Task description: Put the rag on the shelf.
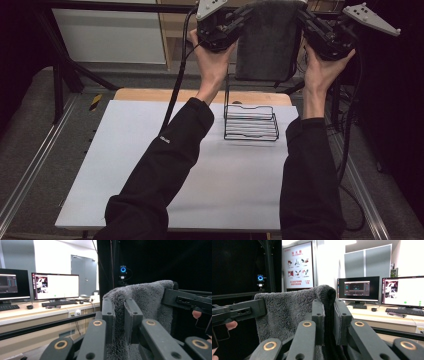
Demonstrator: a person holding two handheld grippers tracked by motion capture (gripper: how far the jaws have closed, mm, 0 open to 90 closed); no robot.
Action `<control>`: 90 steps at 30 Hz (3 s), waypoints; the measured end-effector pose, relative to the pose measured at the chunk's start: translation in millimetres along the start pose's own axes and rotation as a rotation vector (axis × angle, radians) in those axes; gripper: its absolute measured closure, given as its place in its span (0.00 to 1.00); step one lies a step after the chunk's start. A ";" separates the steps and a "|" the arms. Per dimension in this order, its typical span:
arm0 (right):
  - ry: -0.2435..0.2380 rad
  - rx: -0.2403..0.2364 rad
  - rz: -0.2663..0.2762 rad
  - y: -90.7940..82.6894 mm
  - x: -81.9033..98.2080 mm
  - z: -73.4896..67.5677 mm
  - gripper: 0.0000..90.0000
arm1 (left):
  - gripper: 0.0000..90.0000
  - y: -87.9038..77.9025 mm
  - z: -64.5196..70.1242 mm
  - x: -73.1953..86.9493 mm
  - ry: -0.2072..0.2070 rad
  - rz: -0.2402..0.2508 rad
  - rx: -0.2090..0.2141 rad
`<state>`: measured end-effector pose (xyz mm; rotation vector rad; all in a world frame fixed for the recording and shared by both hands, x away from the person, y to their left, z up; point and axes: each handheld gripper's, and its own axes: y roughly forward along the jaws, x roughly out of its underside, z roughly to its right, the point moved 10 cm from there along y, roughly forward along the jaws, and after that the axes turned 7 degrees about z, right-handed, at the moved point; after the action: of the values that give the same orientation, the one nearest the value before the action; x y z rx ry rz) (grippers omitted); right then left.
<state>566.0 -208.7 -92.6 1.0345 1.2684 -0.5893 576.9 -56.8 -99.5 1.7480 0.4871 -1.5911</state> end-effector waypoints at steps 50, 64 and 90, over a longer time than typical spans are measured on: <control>0.015 -0.011 -0.215 -50.6 105.9 7.2 0.90 | 0.88 -37.3 8.9 100.4 -0.011 -0.242 0.109; -0.008 -0.027 -0.247 -63.7 116.4 4.0 0.89 | 0.88 -50.7 21.3 110.9 -0.017 -0.272 0.130; -0.036 -0.072 -0.365 -92.8 146.5 -4.7 0.85 | 0.86 -76.0 36.1 148.8 -0.009 -0.406 0.155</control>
<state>521.7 -221.3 -259.8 0.7325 1.4473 -0.8295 524.2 -58.6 -262.2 1.8368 0.7706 -1.9605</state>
